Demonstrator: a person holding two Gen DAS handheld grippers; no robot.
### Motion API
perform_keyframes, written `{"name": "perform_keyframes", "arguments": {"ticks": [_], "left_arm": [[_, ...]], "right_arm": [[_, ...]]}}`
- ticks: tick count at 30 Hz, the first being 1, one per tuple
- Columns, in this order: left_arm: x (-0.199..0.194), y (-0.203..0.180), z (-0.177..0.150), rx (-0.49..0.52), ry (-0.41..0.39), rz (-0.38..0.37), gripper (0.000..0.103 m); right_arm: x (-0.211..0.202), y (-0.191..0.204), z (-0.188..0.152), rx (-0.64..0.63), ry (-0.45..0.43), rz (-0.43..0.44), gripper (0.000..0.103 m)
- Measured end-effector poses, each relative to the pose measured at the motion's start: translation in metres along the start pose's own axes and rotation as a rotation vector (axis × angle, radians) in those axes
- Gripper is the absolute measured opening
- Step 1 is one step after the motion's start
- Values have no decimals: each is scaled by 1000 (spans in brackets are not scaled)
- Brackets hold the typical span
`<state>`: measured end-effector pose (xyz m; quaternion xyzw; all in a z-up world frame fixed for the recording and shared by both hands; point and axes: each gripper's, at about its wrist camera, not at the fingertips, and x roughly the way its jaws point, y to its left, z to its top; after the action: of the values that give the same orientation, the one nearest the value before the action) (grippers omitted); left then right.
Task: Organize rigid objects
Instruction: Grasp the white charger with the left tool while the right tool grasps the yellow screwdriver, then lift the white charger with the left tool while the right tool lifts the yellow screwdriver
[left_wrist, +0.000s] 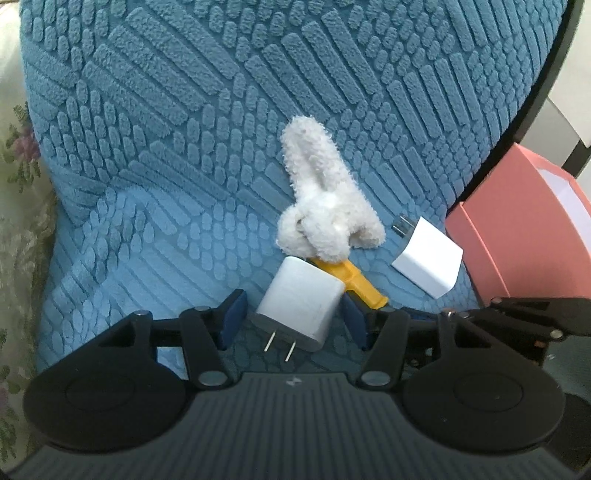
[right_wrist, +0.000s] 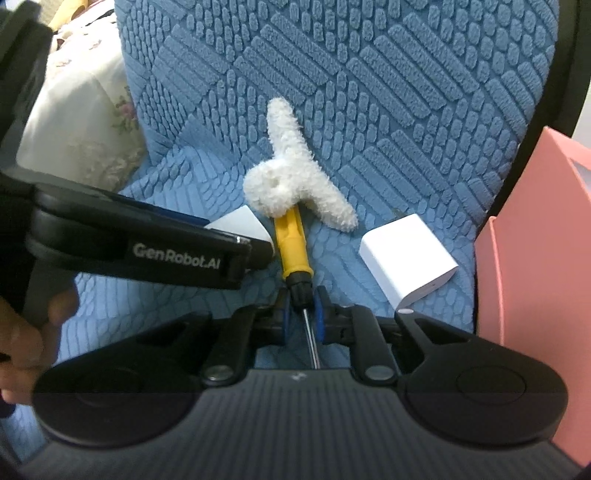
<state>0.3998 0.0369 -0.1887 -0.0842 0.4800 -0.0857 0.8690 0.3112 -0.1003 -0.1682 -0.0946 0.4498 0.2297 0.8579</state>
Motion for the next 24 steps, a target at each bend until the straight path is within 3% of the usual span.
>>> {"name": "perform_keyframes", "arguments": {"ticks": [7, 18, 24], "left_arm": [[-1, -13, -7, 30, -7, 22, 57], [-52, -2, -48, -185, -41, 89, 53], [-80, -12, -63, -220, -73, 96, 51]], "right_arm": [[-9, 1, -3, -4, -4, 3, 16], [-45, 7, -28, -11, -14, -11, 16], [-65, 16, -41, -15, -18, -18, 15]]}}
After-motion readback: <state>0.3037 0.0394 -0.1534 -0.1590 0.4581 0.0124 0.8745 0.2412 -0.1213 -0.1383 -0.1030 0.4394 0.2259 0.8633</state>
